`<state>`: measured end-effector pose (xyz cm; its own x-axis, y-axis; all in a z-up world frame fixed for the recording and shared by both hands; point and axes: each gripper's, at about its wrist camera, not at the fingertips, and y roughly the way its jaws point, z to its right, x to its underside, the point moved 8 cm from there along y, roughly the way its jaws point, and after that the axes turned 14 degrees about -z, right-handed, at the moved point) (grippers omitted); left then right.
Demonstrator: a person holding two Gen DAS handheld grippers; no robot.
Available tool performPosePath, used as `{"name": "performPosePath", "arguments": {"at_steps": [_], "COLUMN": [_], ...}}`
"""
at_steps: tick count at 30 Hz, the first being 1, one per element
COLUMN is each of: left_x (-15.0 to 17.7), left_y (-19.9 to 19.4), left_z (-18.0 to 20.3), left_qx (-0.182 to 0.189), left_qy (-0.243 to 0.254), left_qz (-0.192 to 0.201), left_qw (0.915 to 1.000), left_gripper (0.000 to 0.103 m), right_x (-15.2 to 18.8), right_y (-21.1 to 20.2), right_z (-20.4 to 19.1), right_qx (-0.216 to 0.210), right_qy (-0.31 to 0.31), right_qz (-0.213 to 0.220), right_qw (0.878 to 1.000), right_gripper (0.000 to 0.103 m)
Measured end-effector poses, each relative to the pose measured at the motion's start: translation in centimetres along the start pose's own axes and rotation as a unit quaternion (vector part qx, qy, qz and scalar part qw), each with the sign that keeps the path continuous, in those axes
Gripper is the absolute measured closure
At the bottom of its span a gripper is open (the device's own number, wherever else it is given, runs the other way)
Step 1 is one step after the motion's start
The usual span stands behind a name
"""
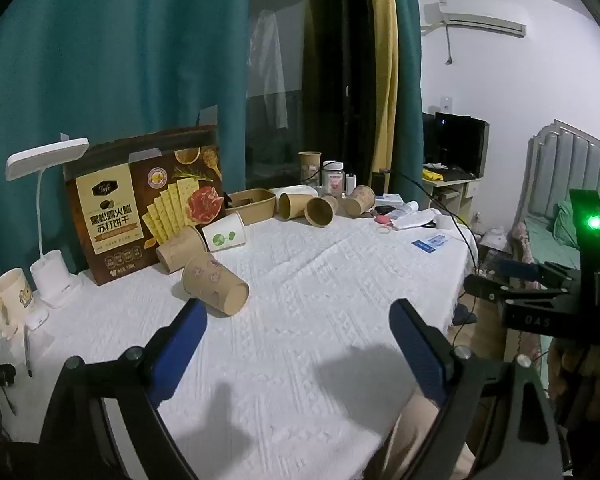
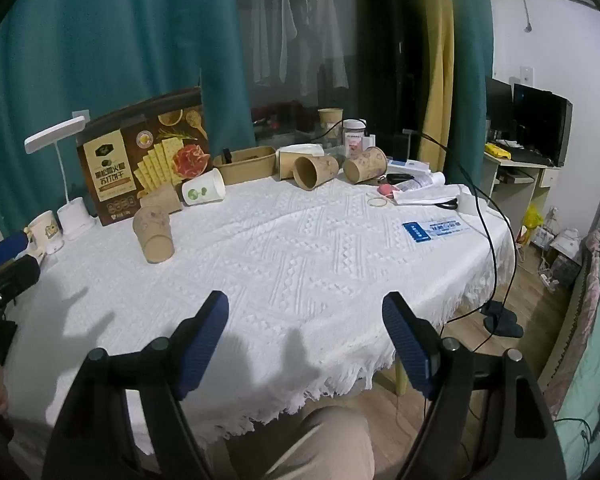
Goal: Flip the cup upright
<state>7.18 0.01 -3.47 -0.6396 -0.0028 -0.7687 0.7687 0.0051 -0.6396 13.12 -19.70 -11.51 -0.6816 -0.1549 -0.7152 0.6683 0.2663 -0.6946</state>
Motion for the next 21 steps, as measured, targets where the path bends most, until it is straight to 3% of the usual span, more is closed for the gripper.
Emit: {"name": "performPosePath", "arguments": {"at_steps": [21], "left_x": [-1.3], "left_y": [0.0], "left_z": [0.3], "left_qx": [0.002], "left_qy": [-0.002], "left_qz": [0.001], "left_qw": [1.0000], "left_gripper": [0.010], "right_x": [-0.5], "right_y": [0.1], "right_z": [0.6], "right_qx": [-0.002], "right_qy": [0.001], "right_qz": [0.003], "right_qw": [1.000], "right_gripper": [0.026]}}
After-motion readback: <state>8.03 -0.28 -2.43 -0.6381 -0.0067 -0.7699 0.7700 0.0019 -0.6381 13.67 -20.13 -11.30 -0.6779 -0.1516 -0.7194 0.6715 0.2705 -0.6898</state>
